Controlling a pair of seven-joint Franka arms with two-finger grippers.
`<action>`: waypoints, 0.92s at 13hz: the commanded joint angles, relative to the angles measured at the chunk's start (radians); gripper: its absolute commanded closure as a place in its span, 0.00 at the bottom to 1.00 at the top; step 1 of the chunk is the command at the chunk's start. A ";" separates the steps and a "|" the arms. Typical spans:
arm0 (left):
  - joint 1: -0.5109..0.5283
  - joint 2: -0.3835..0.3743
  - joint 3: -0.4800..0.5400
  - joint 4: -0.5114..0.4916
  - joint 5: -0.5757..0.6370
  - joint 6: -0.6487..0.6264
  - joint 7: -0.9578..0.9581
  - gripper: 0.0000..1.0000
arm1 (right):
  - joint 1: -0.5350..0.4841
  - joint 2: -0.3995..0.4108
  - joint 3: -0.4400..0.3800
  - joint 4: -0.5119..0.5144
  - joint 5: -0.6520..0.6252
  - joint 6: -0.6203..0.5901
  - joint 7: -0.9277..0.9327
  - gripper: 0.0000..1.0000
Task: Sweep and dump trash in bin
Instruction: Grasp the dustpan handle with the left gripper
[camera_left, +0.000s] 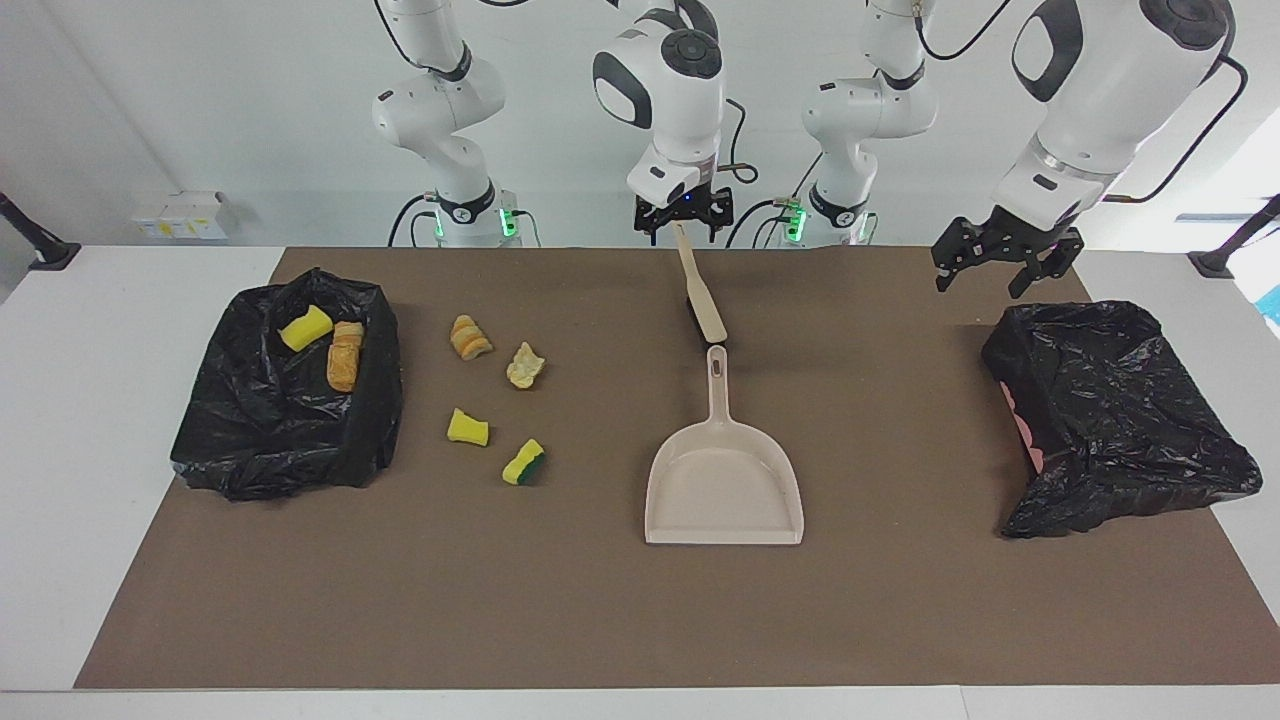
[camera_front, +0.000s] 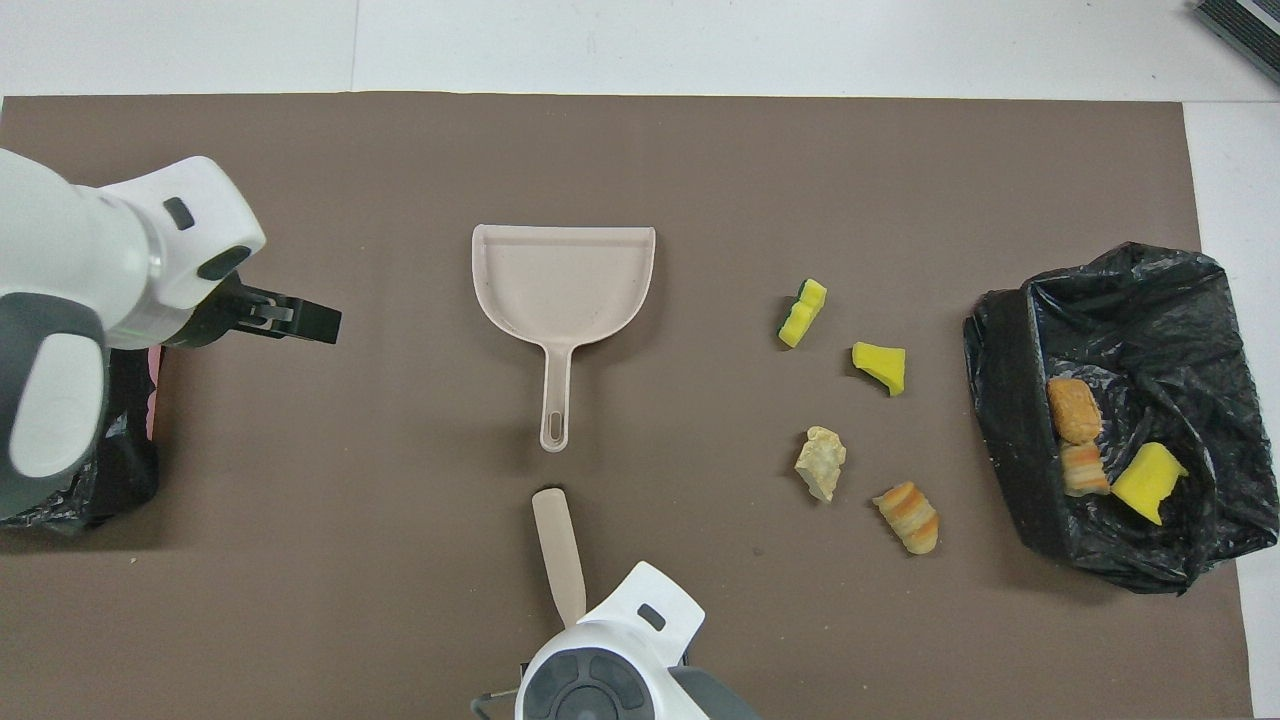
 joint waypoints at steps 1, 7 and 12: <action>-0.067 0.073 0.013 -0.006 0.010 0.084 -0.064 0.00 | 0.011 -0.029 -0.003 -0.092 0.027 0.107 -0.002 0.00; -0.232 0.230 0.016 -0.006 0.015 0.247 -0.237 0.00 | 0.106 0.044 -0.003 -0.141 0.028 0.216 -0.003 0.03; -0.323 0.265 0.017 -0.053 0.039 0.292 -0.325 0.00 | 0.114 0.043 -0.002 -0.179 0.028 0.250 -0.043 0.15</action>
